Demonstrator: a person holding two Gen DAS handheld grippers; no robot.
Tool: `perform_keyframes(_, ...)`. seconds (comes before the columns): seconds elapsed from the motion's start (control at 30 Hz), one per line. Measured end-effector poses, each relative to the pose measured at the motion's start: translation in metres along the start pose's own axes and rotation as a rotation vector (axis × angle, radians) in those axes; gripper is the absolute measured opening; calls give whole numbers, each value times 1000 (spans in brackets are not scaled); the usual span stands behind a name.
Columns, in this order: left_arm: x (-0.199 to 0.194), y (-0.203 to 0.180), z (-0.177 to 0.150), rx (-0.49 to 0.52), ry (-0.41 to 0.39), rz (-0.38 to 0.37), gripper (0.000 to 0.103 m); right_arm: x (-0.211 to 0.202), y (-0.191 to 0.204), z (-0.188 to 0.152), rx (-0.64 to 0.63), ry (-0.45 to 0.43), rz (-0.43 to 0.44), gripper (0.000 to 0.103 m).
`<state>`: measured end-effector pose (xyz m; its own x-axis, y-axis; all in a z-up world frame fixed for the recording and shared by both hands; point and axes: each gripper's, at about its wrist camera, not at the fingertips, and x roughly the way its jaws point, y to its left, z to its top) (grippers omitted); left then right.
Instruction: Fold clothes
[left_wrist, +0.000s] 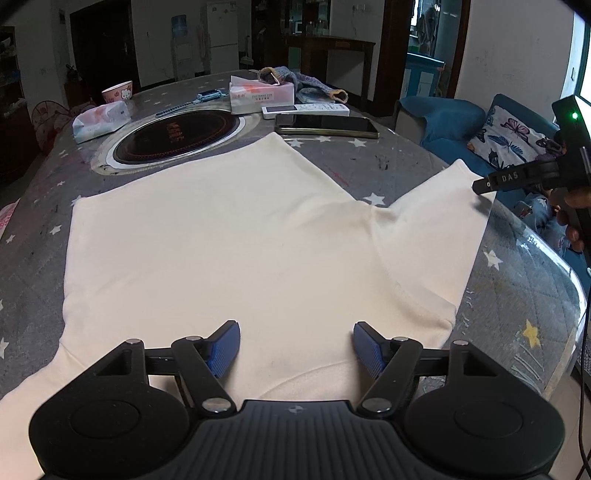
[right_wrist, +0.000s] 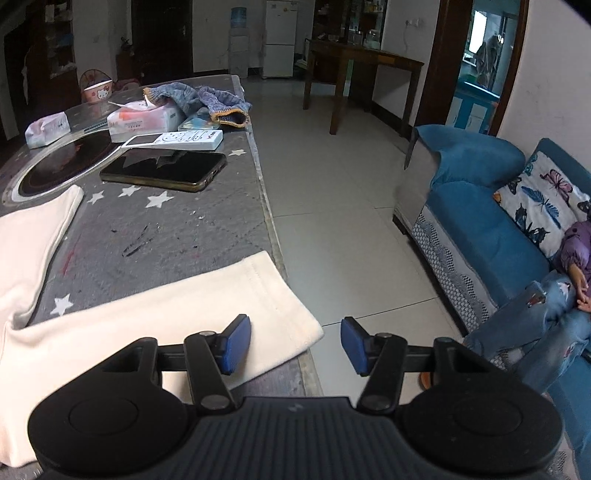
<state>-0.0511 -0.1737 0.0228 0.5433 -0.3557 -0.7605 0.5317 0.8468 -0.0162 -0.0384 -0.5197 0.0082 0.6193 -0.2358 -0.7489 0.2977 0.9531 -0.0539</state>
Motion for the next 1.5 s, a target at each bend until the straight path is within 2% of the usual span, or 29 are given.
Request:
perform_keyframes(0.07,0,0,-1,2,-1,0,73,0,-1,1,6,-1,9,50)
perform_keyframes(0.23,0,-1,-1,9,-1,5,74,0,2,1,-10,-10,6,27)
perform_keyframes(0.4,0,-1,-2,8,-2,7,75,-2,5,1,-33,-13,-4,15)
perform_keyframes(0.43,0,0,-2,7,-2,7,75,-2,3,1,-30,-14,-9,10)
perform_keyframes(0.7,-3,9,-4,-22,-7,10,75,-4,-6,-1,-2,-20,-14,8)
perform_keyframes(0.77,-5,13,-5,-33,-8,13,75,-4,-8,0,14,-21,-13,12)
perform_keyframes(0.83,-9,17,-6,-46,-12,20,76,-3,-10,0,28,-24,-13,27)
perform_keyframes(0.87,-11,20,-7,-55,-13,25,75,-3,-12,0,35,-27,-14,30)
perform_keyframes(1.0,-24,35,-13,-89,-28,47,76,1,-18,-1,82,-12,16,32)
perform_keyframes(1.1,-35,51,-19,-127,-44,80,79,1,-21,-2,96,-10,42,30)
perform_keyframes(1.2,-47,71,-25,-172,-54,122,79,-1,-22,-2,105,-7,65,18)
perform_keyframes(1.33,-63,98,-34,-230,-68,183,79,-5,-13,-3,60,-28,22,6)
perform_keyframes(1.5,-86,135,-52,-303,-83,289,79,-8,-6,-4,11,-35,-54,5)
